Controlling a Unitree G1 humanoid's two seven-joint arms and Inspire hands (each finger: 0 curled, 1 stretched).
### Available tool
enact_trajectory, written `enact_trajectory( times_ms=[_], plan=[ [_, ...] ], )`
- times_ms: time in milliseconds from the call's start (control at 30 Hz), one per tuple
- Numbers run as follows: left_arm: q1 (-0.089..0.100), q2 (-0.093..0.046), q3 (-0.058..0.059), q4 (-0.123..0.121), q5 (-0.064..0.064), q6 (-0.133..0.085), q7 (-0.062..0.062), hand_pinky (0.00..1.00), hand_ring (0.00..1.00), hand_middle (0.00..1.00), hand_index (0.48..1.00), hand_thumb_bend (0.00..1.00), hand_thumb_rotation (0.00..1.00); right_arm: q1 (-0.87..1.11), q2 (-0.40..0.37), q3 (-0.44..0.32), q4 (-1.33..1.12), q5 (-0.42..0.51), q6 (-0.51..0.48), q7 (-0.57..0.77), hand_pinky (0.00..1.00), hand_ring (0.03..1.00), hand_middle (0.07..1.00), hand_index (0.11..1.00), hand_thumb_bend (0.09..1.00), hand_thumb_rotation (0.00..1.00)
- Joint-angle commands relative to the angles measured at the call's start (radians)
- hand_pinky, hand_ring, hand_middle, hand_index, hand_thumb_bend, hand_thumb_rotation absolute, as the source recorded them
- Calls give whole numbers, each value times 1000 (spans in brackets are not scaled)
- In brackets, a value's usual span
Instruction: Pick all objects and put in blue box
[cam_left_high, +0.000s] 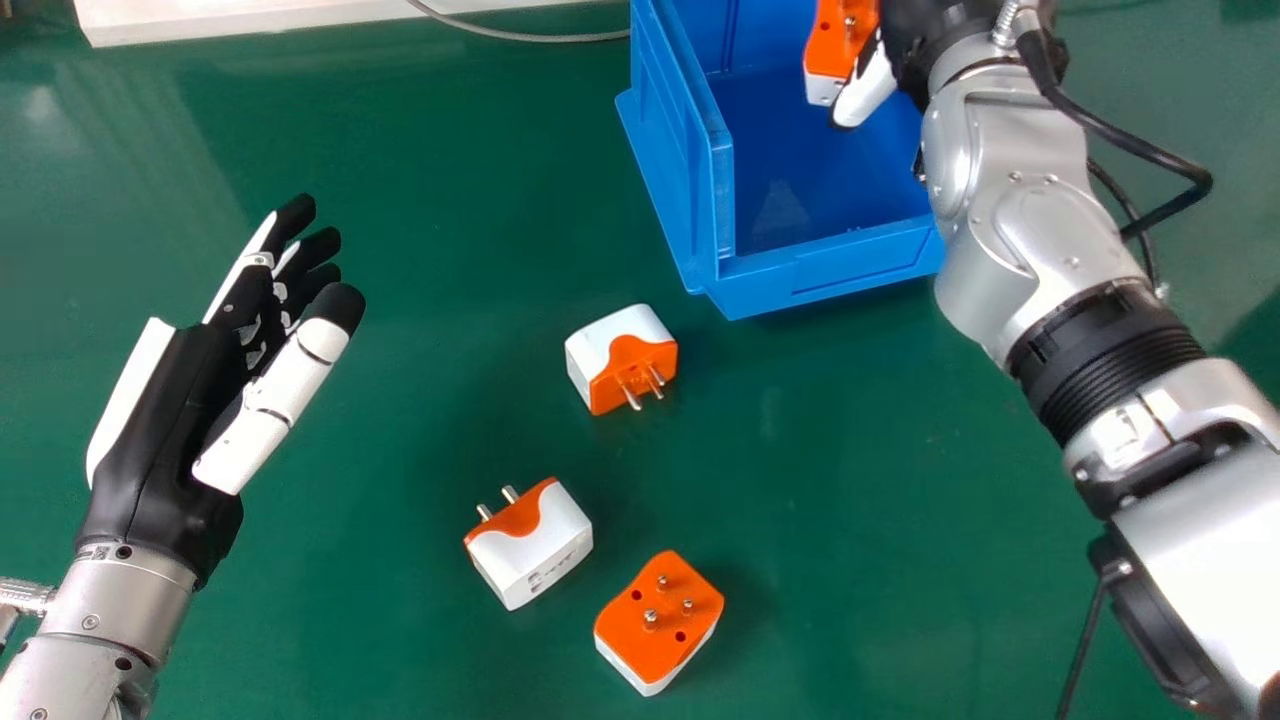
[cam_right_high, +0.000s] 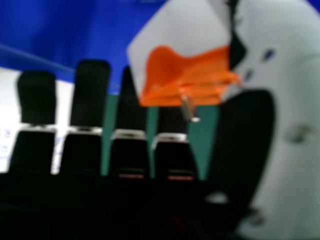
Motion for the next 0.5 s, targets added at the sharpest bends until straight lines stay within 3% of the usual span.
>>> enact_trajectory(
  times_ms=[0, 200, 467],
  plan=[
    [5, -3, 3, -27, -9, -18, 4, 899, 937, 946, 962, 631, 728, -73, 2, 7, 26, 13, -6, -27, 328, 454, 514, 536, 494, 0],
    [17, -6, 1, -54, -6, 1, 9, 897, 935, 945, 961, 636, 720, -87, 8, 27, 80, 42, -33, -45, 331, 459, 521, 528, 495, 0],
    [26, -2, -8, -78, 31, 30, 37, 890, 931, 940, 959, 636, 715, -90, 16, 56, 110, 54, -70, -54, 335, 463, 521, 516, 497, 0]
  ],
)
